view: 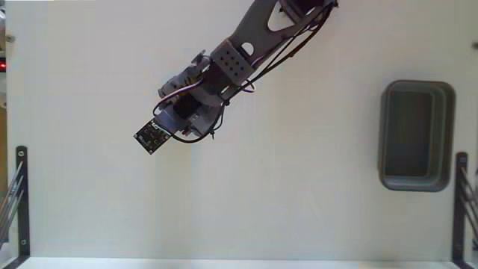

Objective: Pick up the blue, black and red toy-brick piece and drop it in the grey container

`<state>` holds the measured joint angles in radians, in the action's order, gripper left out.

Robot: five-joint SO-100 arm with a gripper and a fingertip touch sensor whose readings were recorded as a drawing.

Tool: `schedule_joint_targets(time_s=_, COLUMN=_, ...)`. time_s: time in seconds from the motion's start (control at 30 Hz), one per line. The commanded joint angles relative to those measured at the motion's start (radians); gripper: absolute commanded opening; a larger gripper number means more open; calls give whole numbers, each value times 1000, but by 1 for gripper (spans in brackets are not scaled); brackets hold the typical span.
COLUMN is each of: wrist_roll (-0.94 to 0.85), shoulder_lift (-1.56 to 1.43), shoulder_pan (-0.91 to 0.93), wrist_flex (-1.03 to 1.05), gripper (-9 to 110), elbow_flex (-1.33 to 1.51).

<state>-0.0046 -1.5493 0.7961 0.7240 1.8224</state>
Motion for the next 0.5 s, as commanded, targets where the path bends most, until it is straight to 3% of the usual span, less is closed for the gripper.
schedule_joint_targets(time_s=0.0, wrist_roll=5, shoulder_lift=-31, shoulder_pan=22, wrist_flex=-22, gripper=49, elbow_flex=6)
schedule_joint_targets(time_s=0.47, wrist_roll=5, shoulder_lift=-35, shoulder_pan=22, wrist_flex=-5, gripper=49, elbow_flex=-7)
